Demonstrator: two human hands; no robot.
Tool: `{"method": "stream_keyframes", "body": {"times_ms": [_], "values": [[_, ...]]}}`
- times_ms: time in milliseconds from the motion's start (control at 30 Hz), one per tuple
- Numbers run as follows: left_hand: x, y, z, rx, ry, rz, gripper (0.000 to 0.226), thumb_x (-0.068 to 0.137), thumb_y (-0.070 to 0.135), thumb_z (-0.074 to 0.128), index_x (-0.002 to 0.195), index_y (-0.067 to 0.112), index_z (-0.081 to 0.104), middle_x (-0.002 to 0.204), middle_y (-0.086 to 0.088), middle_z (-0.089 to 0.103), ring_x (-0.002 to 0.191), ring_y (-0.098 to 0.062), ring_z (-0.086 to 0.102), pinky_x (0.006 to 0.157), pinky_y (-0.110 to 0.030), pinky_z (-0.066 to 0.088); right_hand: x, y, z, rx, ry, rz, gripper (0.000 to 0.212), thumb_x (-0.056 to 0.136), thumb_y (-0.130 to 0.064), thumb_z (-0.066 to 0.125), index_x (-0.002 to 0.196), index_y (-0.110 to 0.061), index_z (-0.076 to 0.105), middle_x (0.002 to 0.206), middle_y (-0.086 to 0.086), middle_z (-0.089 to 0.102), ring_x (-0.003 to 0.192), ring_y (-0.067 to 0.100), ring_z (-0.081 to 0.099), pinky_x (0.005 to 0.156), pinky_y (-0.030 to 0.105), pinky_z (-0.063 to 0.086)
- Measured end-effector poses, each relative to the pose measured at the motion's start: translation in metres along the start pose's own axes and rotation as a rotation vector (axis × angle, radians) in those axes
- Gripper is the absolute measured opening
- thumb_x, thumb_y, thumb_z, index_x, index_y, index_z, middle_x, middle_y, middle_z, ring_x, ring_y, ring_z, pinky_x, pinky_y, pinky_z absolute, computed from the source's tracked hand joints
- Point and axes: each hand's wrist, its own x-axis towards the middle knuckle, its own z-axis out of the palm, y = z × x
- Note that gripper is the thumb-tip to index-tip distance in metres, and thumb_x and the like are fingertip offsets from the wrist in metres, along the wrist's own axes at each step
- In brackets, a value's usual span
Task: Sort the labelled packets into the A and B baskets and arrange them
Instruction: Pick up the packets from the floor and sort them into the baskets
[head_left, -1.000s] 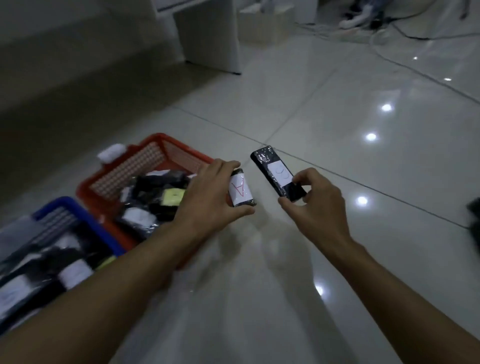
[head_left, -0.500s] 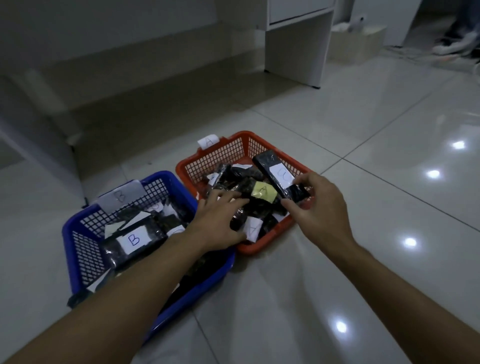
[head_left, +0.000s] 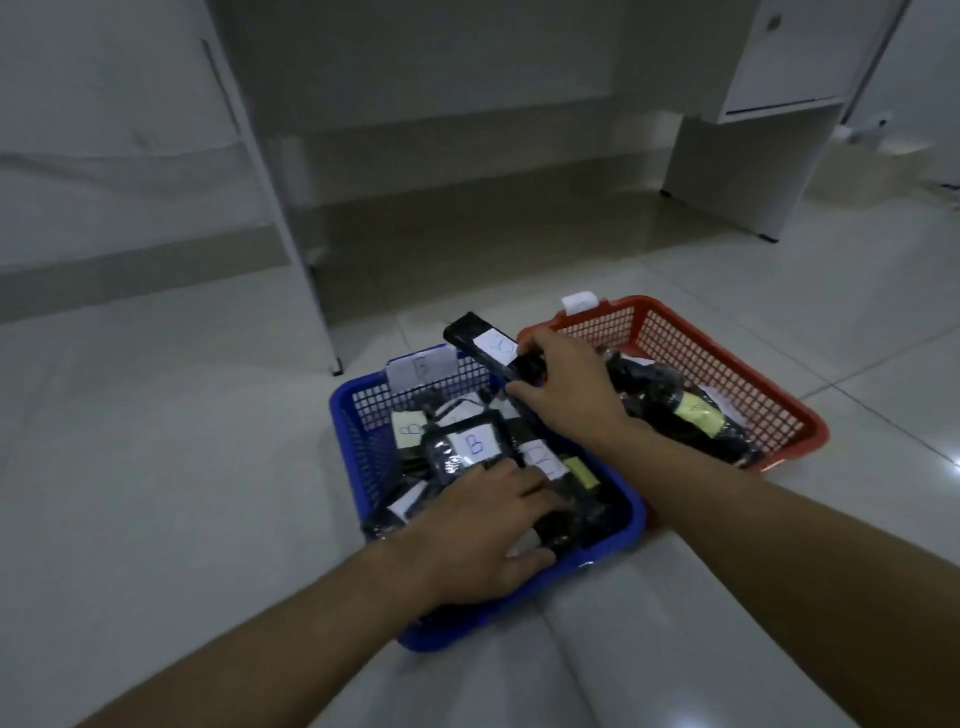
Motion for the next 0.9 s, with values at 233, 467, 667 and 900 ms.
{"method": "stream_keyframes", "body": {"times_ms": [233,467,667,900], "values": [[-0.013,-0.026,0.003,-0.062,0.127,-0.075,0.045,0.093,0.044,0.051,0.132,0.022,0.053,0.121,0.001,0.054,0.108,-0.018,0.048,0.091,-0.042,0.045,0.032,-0.006,0.058,-0.063,-0.189,0.237,0.020,0.084,-0.007,0.074,0.100,-0.016,0.069,0.107,0.005,0.069,0.101,0.023,0.064,0.091,0.035,0.055],[-0.015,-0.033,0.008,-0.050,0.128,-0.078,0.044,0.093,0.044,0.053,0.131,0.023,0.053,0.123,0.004,0.053,0.111,-0.016,0.046,0.092,-0.036,0.041,0.029,0.002,0.062,0.034,-0.220,0.287,0.025,0.091,-0.006,0.066,0.113,-0.014,0.073,0.125,0.006,0.067,0.115,0.022,0.061,0.101,0.033,0.048],[0.002,-0.018,0.003,-0.010,0.130,-0.058,0.043,0.092,0.046,0.052,0.129,0.023,0.055,0.124,0.004,0.054,0.108,-0.018,0.048,0.090,-0.039,0.044,0.014,0.009,0.038,0.030,-0.228,0.161,0.029,0.095,-0.010,0.060,0.122,-0.014,0.069,0.129,0.006,0.065,0.119,0.022,0.059,0.102,0.032,0.046],[0.050,0.012,0.000,-0.068,0.151,0.003,0.039,0.090,0.047,0.052,0.118,0.022,0.061,0.110,0.004,0.057,0.095,-0.015,0.048,0.084,-0.037,0.046,-0.026,0.048,-0.030,0.108,-0.003,0.046,0.022,0.091,-0.012,0.064,0.110,-0.017,0.073,0.106,-0.005,0.072,0.093,0.005,0.063,0.085,0.015,0.049]]}}
